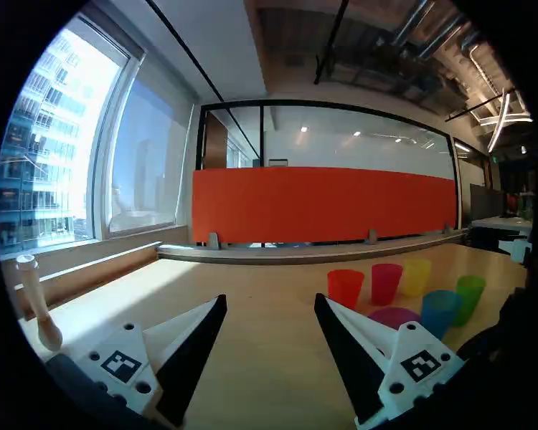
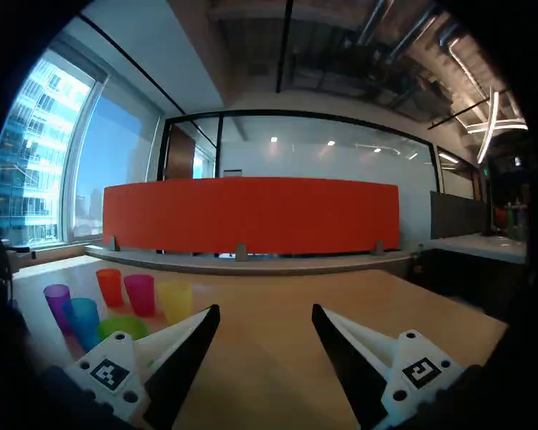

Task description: Pour water

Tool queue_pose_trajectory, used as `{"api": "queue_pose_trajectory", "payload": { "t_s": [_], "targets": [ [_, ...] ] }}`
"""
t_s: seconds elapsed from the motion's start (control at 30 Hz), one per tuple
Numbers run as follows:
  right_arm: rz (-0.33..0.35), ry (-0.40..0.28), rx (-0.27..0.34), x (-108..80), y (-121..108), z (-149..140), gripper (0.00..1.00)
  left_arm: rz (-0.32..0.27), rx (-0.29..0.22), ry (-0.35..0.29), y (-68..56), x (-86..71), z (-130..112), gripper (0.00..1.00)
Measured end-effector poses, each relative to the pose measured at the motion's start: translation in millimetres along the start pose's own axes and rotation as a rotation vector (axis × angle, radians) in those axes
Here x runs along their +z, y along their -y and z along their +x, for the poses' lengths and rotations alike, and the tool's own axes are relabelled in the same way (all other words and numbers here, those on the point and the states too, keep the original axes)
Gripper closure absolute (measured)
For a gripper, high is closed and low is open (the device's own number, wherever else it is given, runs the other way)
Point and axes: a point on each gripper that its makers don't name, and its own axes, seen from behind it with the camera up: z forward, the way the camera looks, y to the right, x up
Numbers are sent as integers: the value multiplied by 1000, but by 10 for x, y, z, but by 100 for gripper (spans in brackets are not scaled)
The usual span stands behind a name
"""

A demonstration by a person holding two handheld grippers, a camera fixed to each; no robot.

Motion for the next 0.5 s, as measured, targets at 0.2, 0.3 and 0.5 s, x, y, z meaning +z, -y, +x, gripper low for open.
{"api": "queue_pose_trajectory", "payload": {
  "t_s": [0.2,0.3,0.5],
  "targets": [
    [22,21,-29,-13,61,34,1,11,-1,-6,39,-20,44,9],
    [28,20,-32,-24,70,133,1,5,-5,-19,31,-26,127,9],
    [38,30,-23,-17,54,394,1,-14,-22,-15,11,1,309,9]
  ]
}}
